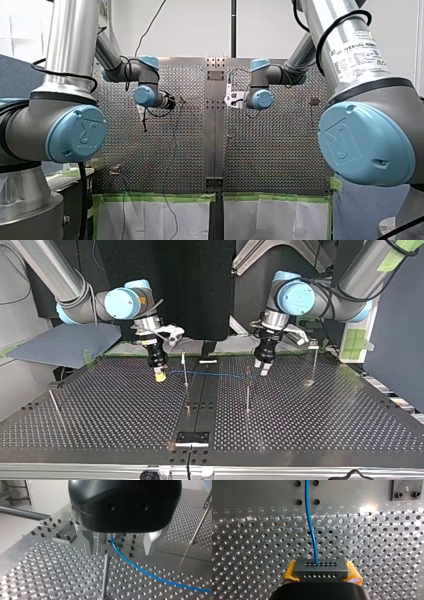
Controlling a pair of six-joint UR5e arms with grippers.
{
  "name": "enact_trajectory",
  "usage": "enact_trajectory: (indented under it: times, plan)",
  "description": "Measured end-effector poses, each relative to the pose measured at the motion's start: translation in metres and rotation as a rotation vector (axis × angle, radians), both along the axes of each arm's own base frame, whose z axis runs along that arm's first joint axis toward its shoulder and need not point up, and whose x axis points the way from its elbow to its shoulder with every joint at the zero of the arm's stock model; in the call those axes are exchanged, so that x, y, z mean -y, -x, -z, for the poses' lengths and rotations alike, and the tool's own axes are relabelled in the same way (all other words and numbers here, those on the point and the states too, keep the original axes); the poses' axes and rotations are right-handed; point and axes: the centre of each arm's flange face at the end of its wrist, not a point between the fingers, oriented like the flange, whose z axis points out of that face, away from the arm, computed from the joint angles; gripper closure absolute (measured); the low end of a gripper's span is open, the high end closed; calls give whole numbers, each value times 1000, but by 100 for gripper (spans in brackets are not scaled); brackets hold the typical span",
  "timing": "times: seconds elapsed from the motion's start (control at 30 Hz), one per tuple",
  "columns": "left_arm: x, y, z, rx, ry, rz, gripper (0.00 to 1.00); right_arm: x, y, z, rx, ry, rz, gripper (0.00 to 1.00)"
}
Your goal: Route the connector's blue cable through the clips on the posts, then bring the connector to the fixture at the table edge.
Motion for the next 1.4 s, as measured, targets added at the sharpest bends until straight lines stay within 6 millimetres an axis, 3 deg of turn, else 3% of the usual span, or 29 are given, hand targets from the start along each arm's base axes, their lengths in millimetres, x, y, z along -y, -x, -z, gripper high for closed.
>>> enact_trajectory:
  times: [0.43,1.4]
  plan:
    - [7,17,-13,24,14,20,0,-1,-1,0,1,-1,-2,100]
    - [16,22,-13,22,12,38,0,0,1,1,-1,-9,0,100]
